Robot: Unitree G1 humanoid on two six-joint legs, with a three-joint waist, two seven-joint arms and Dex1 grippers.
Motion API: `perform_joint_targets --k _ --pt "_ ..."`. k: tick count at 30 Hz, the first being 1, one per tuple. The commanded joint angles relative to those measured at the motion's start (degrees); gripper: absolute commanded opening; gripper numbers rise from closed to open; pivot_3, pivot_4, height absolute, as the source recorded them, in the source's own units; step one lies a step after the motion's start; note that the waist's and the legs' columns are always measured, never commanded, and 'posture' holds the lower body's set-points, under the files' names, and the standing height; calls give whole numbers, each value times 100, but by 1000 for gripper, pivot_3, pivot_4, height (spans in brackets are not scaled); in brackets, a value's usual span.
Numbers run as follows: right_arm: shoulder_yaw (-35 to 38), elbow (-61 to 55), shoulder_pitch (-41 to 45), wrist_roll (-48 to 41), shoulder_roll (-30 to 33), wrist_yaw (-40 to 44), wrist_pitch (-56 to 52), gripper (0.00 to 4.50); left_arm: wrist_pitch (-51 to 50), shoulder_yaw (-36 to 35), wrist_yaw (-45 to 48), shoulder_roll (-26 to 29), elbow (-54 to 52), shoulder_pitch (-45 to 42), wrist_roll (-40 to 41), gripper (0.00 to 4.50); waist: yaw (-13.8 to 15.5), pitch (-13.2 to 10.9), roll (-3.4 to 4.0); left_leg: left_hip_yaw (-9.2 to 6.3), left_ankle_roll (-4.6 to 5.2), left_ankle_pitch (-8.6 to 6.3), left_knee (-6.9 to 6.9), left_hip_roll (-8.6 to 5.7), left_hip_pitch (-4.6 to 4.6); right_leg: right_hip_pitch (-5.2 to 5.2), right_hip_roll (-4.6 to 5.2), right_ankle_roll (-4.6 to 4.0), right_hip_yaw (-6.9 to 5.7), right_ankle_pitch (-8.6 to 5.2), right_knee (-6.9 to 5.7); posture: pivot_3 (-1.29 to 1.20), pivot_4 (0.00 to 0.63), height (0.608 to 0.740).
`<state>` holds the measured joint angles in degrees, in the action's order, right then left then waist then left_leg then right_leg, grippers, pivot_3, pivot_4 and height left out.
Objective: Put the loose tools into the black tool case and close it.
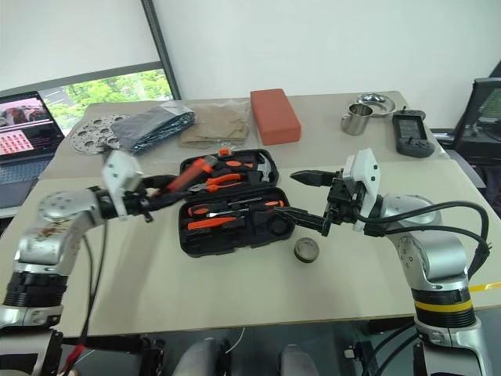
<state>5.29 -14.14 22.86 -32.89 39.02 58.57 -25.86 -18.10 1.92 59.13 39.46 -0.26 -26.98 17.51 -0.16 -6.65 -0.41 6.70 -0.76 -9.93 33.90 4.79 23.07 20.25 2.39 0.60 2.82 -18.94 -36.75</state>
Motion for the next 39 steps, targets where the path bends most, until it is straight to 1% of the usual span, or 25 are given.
perform_joint_targets --k 1,3,6,10,17,22,28,31,33,34,37,38,39 --pt "149 -180 -86 47 118 4 179 4500 184 585 294 10 -225 -98 -349 1720 -48 -1 -1 -3 0 0 -1 3 0 1 -6 0 0 0 -1 0 150 736" --pt "186 -226 -175 40 164 17 213 4500 290 864 348 -12 -157 -164 -569 1720 -62 -2 0 -7 0 1 -1 7 1 3 -12 0 0 0 -2 0 150 736" --pt "285 -315 -316 9 224 -9 255 4500 573 1320 387 53 181 -295 -1156 1720 -43 -2 -2 -6 0 1 2 4 3 2 -12 1 5 -1 -1 0 150 736" --pt "327 -386 -397 -25 246 -67 222 4500 431 1533 519 -100 230 -261 -1197 1720 -31 -3 -2 -6 1 0 5 -1 5 1 -10 2 19 -1 0 0 150 736" --pt "311 -431 -449 -48 322 -91 77 4500 416 1719 438 -310 460 -226 -1457 1720 -4 -1 0 -5 2 0 6 -6 3 -1 -12 2 41 -1 0 0 150 736" --pt "313 -427 -459 -57 367 -75 59 4500 510 1852 617 -301 549 -262 -1610 1720 49 0 2 -4 3 -1 10 -9 0 -7 -11 4 48 -2 -1 0 150 736" --pt "269 -391 -489 -85 537 118 0 4500 659 1980 819 -429 842 -465 -1677 1720 84 1 4 -4 3 -1 10 -10 -2 -9 -11 4 48 -2 -1 0 150 736" --pt "209 -343 -519 59 660 230 102 4500 697 2012 861 -512 1001 -555 -1715 1720 95 3 6 -5 4 -1 12 -13 0 -10 -11 4 51 -2 -1 0 150 736" --pt "210 -312 -527 81 680 252 146 4500 671 2012 894 -558 1052 -582 -1708 2727 104 4 7 -7 4 -1 16 -15 0 -13 -11 5 51 -3 -1 0 150 736" --pt "220 -315 -538 76 683 257 151 4500 653 2013 920 -565 1043 -578 -1702 2865 104 4 7 -8 4 -1 18 -14 0 -14 -11 5 51 -3 -1 0 150 736" --pt "261 -339 -577 66 682 280 152 4500 591 1987 937 -580 971 -537 -1676 3797 86 4 7 -9 7 -3 20 -15 2 -14 -11 6 52 -3 -1 0 150 736" --pt "271 -348 -590 64 682 283 151 4500 583 1952 909 -594 949 -517 -1665 4210 83 4 8 -8 12 -6 20 -15 3 -13 -11 7 55 -4 1 0 150 736" --pt "278 -355 -600 60 683 286 151 4500 579 1909 871 -609 926 -500 -1649 4359 75 5 8 -8 16 -8 20 -14 3 -13 -11 7 57 -4 1 0 150 736"
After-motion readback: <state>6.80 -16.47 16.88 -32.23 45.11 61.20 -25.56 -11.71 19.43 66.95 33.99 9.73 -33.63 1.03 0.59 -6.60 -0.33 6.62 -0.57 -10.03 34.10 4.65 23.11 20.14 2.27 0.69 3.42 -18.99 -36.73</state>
